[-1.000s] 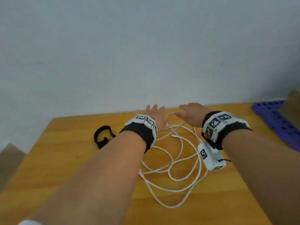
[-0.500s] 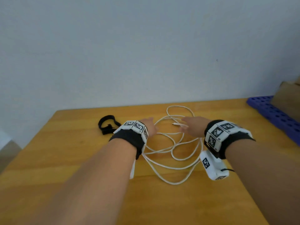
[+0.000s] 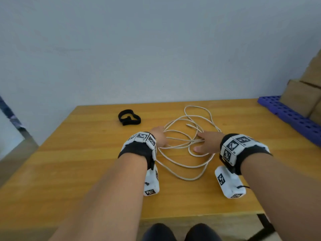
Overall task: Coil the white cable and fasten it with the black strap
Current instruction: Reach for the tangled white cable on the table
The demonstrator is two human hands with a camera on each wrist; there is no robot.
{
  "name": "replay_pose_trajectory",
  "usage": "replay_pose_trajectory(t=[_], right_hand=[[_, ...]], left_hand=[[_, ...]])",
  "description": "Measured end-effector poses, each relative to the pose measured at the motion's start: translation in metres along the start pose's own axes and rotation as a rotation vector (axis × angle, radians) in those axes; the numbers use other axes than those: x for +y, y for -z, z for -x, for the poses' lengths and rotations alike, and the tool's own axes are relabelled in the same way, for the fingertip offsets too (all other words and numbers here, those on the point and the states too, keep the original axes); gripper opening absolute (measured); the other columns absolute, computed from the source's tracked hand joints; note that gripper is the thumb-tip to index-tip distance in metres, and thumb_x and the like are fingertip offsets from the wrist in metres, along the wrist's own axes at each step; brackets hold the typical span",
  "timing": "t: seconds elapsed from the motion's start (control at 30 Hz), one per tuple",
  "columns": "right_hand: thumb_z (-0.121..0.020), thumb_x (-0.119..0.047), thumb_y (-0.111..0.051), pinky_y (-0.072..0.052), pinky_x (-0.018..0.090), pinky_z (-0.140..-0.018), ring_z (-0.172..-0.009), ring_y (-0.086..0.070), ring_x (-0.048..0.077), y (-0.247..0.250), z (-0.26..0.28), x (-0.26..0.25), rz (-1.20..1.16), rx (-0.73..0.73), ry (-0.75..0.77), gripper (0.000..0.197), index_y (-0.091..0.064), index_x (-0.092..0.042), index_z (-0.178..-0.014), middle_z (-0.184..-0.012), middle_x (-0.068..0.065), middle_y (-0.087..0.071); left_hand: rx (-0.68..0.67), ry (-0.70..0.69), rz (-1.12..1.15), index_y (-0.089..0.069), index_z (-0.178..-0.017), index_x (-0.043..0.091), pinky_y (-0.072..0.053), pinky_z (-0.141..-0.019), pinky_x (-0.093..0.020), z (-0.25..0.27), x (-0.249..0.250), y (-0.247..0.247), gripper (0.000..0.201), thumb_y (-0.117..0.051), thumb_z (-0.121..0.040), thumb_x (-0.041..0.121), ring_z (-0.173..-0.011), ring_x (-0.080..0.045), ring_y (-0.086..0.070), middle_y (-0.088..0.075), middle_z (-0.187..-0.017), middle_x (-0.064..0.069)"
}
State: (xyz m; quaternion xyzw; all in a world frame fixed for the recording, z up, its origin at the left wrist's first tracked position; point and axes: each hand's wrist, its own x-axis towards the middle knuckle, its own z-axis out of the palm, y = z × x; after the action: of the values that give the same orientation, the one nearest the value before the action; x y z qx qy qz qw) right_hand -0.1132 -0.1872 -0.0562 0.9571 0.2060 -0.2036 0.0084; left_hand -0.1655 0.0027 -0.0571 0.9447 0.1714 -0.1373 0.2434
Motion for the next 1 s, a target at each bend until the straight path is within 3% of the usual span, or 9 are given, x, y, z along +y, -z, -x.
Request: replay_pose_trajectory(t=[0.13,0.23,0.3,0.37,0.47,0.6,0.73,0.9,1.0], right_hand=[[-0.087,-0.055,-0.054,-0.04,0.034,-0.108,-0.136,-0.04,0.022,0.007,-0.001,-0.002,0.045,0.014,0.013,0.077,-0.024,-0.024,-0.151,-0.154,-0.001,-0.034],[-0.088,-0.047,-0.058,-0.041,0.033,-0.106,-0.134,-0.042,0.021,0.014,-0.002,-0.002,0.083,0.001,0.019,0.072,-0.029,-0.023,-0.149,-0.151,-0.001,-0.039],[-0.087,-0.043,-0.061,-0.043,0.032,-0.103,-0.131,-0.045,0.021,0.016,-0.003,-0.001,0.076,0.0,0.013,0.069,-0.032,-0.024,-0.148,-0.148,-0.002,-0.042],[-0.088,-0.039,-0.061,-0.045,0.031,-0.101,-0.129,-0.048,0.021,0.018,-0.005,-0.001,0.076,0.002,0.013,0.066,-0.035,-0.026,-0.147,-0.146,-0.002,-0.044],[-0.092,-0.033,-0.054,-0.048,0.033,-0.098,-0.121,-0.054,0.024,0.017,-0.008,-0.001,0.097,0.007,0.004,0.051,-0.044,-0.024,-0.141,-0.138,0.002,-0.052],[-0.093,-0.025,-0.046,-0.053,0.031,-0.084,-0.105,-0.063,0.024,0.013,-0.019,-0.004,0.094,0.055,-0.018,0.035,-0.061,-0.019,-0.123,-0.119,0.004,-0.065],[-0.094,-0.025,-0.047,-0.054,0.032,-0.082,-0.099,-0.064,0.024,0.013,-0.024,-0.006,0.069,0.108,-0.035,0.031,-0.066,-0.018,-0.117,-0.113,0.004,-0.067],[-0.096,-0.026,-0.043,-0.045,0.027,-0.061,-0.072,-0.056,0.02,0.011,-0.019,0.0,-0.022,0.151,0.016,0.029,-0.061,-0.011,-0.08,-0.075,0.002,-0.058],[-0.096,-0.025,-0.044,-0.049,0.031,-0.069,-0.082,-0.063,0.024,0.022,-0.009,0.009,-0.119,0.154,0.04,0.031,-0.067,-0.008,-0.086,-0.085,0.006,-0.067]], left_hand=[[0.139,0.087,0.328,-0.04,-0.143,0.009,-0.042,-0.095,-0.033,-0.008,0.0,-0.001,0.071,-0.059,-0.087,0.049,-0.126,-0.028,-0.05,-0.046,-0.145,-0.01],[0.078,0.135,0.347,-0.059,-0.122,0.003,-0.042,-0.071,-0.029,-0.017,0.002,0.003,0.072,-0.049,-0.086,0.063,-0.091,-0.023,-0.059,-0.065,-0.117,-0.009],[0.073,0.132,0.299,-0.066,-0.089,0.005,-0.039,-0.056,-0.025,-0.022,0.003,0.0,0.053,-0.055,-0.086,0.057,-0.065,-0.017,-0.055,-0.066,-0.084,-0.003],[0.065,0.131,0.294,-0.057,-0.063,0.012,-0.036,-0.05,-0.024,-0.027,0.003,-0.004,0.044,-0.061,-0.085,0.049,-0.052,-0.015,-0.049,-0.059,-0.064,0.0],[0.007,0.099,0.302,-0.046,-0.05,0.014,-0.033,-0.05,-0.023,-0.03,0.003,-0.005,0.041,-0.058,-0.086,0.03,-0.047,-0.014,-0.041,-0.051,-0.055,0.002],[0.01,0.02,0.605,-0.054,-0.067,0.008,-0.05,-0.064,-0.022,-0.036,-0.006,-0.008,0.023,-0.057,-0.09,0.009,-0.064,-0.016,-0.054,-0.06,-0.06,0.002],[0.098,-0.002,0.627,-0.059,-0.089,0.004,-0.054,-0.089,-0.038,-0.034,-0.008,-0.01,0.006,-0.054,-0.091,0.006,-0.077,-0.023,-0.058,-0.055,-0.071,-0.003],[0.258,-0.037,0.509,-0.056,-0.121,0.01,-0.049,-0.067,-0.029,-0.018,0.005,0.01,0.032,-0.042,-0.099,0.029,-0.062,-0.015,-0.058,-0.066,-0.077,-0.007],[0.355,-0.095,0.547,-0.059,-0.117,0.01,-0.044,-0.044,-0.019,-0.013,0.022,0.034,0.027,-0.043,-0.099,0.023,-0.06,-0.012,-0.051,-0.058,-0.086,-0.005]])
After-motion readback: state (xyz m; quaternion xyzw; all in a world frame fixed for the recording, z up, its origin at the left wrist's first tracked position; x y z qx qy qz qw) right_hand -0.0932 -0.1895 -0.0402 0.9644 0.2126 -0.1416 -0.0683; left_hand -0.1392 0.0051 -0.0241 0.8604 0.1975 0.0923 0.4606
